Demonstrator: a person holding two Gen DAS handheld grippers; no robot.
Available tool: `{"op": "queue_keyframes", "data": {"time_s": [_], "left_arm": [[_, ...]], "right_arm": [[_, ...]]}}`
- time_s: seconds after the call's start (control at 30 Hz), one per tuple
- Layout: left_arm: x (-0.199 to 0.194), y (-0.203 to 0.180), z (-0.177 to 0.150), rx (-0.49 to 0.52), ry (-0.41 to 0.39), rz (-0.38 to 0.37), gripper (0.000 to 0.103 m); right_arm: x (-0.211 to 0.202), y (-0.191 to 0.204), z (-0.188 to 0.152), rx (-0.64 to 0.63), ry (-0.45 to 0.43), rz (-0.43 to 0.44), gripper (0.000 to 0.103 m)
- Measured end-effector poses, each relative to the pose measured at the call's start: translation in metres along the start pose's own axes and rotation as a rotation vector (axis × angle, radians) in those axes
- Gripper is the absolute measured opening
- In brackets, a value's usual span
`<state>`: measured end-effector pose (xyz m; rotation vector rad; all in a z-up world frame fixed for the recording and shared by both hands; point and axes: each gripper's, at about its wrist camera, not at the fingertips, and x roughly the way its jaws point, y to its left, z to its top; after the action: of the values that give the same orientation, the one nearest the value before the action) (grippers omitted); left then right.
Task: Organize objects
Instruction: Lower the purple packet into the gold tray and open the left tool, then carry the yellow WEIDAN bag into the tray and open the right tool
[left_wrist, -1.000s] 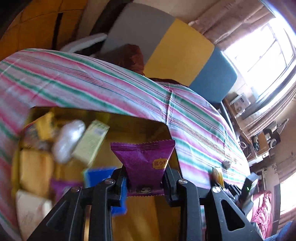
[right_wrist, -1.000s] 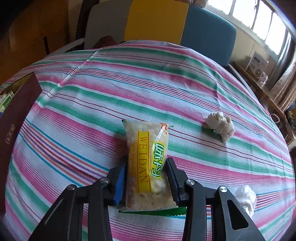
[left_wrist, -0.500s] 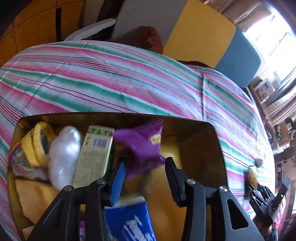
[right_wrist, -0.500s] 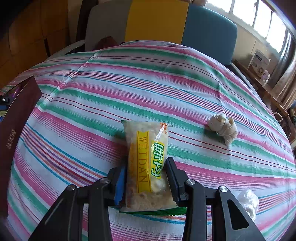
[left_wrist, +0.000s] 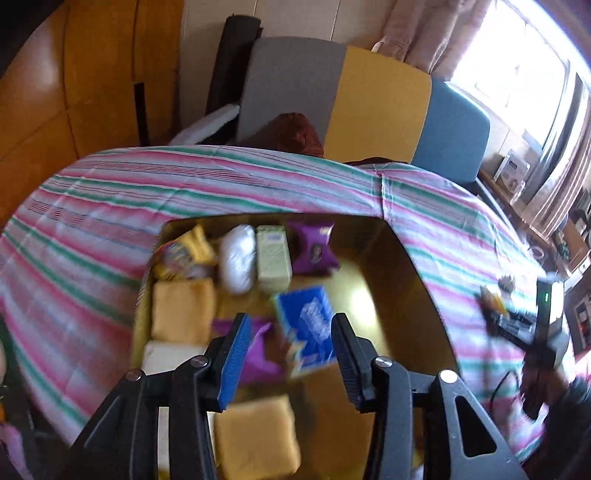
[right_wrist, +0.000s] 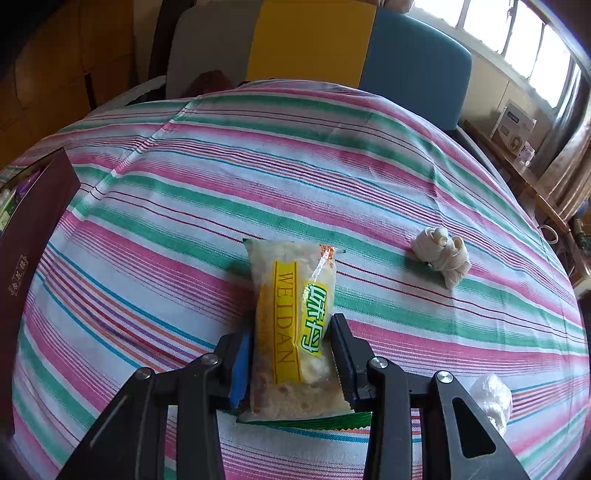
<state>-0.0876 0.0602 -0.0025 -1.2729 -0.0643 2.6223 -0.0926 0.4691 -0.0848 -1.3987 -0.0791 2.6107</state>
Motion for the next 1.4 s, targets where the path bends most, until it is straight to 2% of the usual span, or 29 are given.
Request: {"op": "queue_keyframes", "data": {"time_s": [0.17, 0.37, 0.47, 0.57, 0.67, 0.8, 1.0, 1.17, 1.3, 1.4], "left_arm": [[-0.018, 0.012, -0.024, 0.010, -0.012, 0.033, 0.046], [-0.022, 0.030, -0.038, -0.032, -0.015, 0.026, 0.046], [-0.027, 0.035, -0.041, -0.040, -0.036, 0.032, 0.045], [-0.031, 0.042, -0.041, -0.060, -0.050, 0.031, 0.046], [-0.034, 0.049, -0.042, -0.079, -0.054, 0.030, 0.046], [-0.039, 0.055, -0.046, -0.093, -0.062, 0.024, 0.046], [-0.044, 0.065, -0.051, -0.110, -0.068, 0.024, 0.046], [-0.045, 0.075, -0.055, -0.130, -0.060, 0.033, 0.045], [-0.046, 0.081, -0.057, -0.139, -0.058, 0.043, 0.046], [-0.046, 0.083, -0.056, -0.144, -0.062, 0.054, 0.046]], "right_arm": [[-0.002, 0.004, -0.002, -0.002, 0.019, -0.027, 0.039], [-0.008, 0.007, -0.001, 0.058, 0.089, -0.066, 0.039], [-0.018, 0.010, 0.003, 0.118, 0.128, -0.011, 0.039], [-0.041, 0.027, 0.014, 0.127, 0.089, 0.037, 0.039], [-0.069, 0.056, 0.033, 0.102, 0.030, 0.121, 0.039], [-0.100, 0.120, 0.055, -0.002, -0.020, 0.228, 0.039], [-0.106, 0.217, 0.066, -0.144, 0.020, 0.349, 0.039], [-0.081, 0.262, 0.069, -0.197, 0.067, 0.315, 0.039], [-0.049, 0.274, 0.073, -0.193, 0.116, 0.219, 0.039], [-0.038, 0.277, 0.075, -0.198, 0.125, 0.202, 0.039]]}}
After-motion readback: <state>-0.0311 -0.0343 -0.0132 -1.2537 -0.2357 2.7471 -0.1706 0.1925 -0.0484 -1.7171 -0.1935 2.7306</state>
